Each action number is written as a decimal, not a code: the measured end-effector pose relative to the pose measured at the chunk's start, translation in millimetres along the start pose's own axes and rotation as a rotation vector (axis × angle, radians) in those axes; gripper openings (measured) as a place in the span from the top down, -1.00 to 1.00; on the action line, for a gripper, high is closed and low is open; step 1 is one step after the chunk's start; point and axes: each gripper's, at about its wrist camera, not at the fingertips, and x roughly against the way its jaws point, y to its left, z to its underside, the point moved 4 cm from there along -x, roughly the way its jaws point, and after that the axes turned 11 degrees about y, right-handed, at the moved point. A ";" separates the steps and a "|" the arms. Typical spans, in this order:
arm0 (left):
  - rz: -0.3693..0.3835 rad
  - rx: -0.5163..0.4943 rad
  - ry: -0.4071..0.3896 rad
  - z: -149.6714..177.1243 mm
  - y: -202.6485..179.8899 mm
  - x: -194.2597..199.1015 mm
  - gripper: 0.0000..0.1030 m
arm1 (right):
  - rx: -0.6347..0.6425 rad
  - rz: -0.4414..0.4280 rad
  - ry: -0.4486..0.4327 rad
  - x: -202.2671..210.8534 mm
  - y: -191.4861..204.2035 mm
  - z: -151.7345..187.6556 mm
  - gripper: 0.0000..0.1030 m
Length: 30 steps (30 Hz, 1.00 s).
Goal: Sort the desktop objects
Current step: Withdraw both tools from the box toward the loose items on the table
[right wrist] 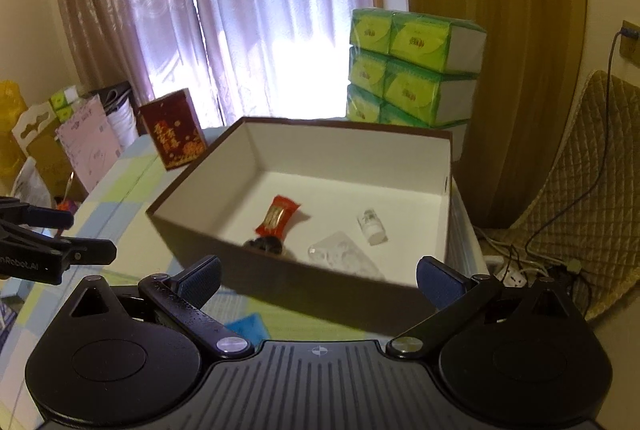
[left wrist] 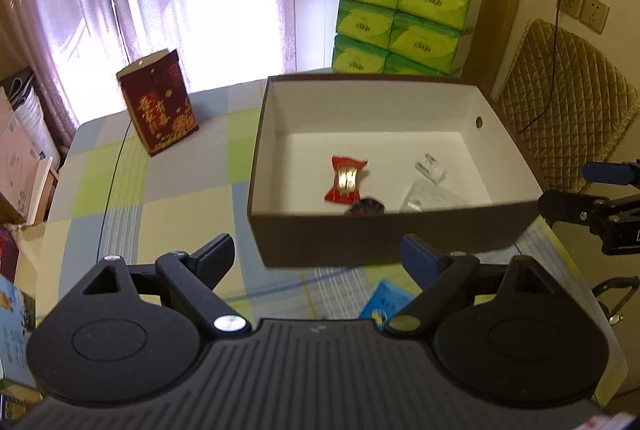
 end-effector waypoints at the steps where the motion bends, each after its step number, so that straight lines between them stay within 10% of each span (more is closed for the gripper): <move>1: 0.002 0.001 0.005 4.9 0.3 1.9 -0.73 | 0.000 0.002 0.006 1.3 1.4 4.0 -0.96; 30: 0.002 -0.006 0.121 98.9 18.4 19.5 -0.74 | -0.072 -0.026 0.236 6.3 23.0 98.0 -0.96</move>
